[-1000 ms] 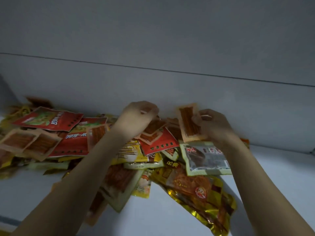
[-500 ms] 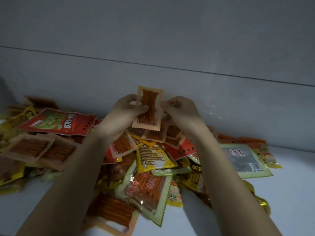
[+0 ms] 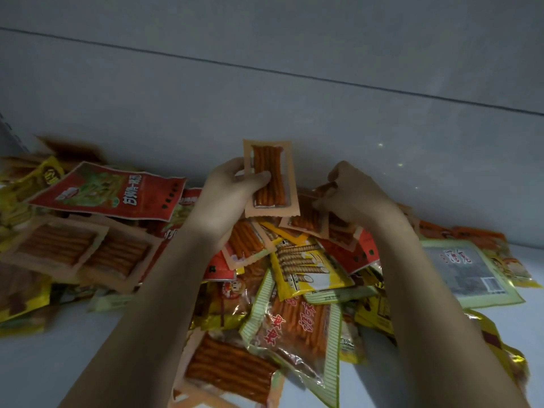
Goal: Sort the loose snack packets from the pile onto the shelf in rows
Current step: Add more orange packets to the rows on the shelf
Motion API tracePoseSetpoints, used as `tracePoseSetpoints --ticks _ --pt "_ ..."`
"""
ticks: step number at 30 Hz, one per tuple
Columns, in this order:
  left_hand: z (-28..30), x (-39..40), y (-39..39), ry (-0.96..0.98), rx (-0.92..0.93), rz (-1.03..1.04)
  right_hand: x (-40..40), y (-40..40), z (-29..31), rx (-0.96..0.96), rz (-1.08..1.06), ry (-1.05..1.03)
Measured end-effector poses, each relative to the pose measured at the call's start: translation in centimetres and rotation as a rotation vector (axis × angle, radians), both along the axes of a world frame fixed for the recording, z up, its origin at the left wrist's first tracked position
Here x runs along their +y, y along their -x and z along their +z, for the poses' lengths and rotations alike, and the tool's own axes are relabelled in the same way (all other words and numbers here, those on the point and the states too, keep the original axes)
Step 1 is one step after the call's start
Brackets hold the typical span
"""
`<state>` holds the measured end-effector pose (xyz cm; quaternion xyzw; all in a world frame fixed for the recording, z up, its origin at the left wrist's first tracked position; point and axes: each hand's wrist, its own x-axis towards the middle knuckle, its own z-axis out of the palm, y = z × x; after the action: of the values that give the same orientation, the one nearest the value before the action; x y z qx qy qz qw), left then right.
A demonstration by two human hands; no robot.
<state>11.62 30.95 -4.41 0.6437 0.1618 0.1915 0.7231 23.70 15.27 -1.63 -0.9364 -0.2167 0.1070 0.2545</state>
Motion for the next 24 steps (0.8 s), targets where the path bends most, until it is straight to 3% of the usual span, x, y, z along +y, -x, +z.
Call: tracePoseSetpoints --ticks 14,24 --pt "-0.3 0.9 0.2 -0.138 0.015 0.089 1.2 0.5 -0.9 -0.002 0.069 0.027" --pt "-0.3 0.7 0.0 -0.123 0.022 0.083 0.4 -0.3 -0.1 0.221 0.104 -0.345"
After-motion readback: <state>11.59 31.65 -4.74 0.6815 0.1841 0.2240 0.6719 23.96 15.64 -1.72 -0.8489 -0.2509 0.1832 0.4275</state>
